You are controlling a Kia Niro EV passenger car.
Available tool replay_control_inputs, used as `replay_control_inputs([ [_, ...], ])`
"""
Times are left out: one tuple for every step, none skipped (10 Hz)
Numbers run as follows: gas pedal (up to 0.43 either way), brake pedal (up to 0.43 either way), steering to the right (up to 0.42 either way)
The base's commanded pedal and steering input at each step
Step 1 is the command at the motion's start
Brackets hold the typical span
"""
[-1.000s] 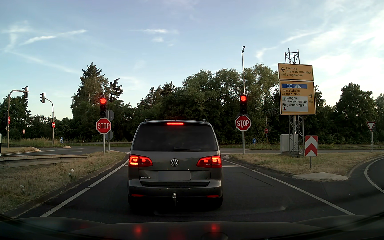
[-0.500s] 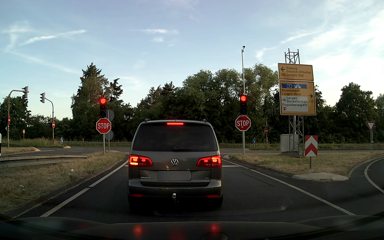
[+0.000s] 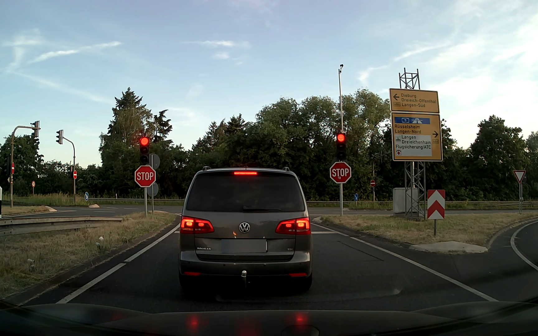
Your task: Follow the waypoints while adhering to traffic rules and regulations
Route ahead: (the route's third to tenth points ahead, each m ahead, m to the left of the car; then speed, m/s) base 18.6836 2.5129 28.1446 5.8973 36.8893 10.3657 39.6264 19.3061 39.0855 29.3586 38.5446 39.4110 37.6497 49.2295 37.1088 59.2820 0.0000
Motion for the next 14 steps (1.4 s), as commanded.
replay_control_inputs([
  [0.000, 0.378, -0.011],
  [0.000, 0.378, -0.011],
  [0.000, 0.384, -0.011],
  [0.000, 0.384, -0.011],
  [0.000, 0.384, -0.011],
  [0.000, 0.390, -0.011],
  [0.000, 0.390, -0.011],
  [0.000, 0.390, -0.010],
  [0.000, 0.396, -0.010],
  [0.000, 0.396, -0.010],
  [0.000, 0.396, -0.010],
  [0.000, 0.396, -0.010],
  [0.000, 0.402, -0.010],
  [0.000, 0.409, -0.010],
])
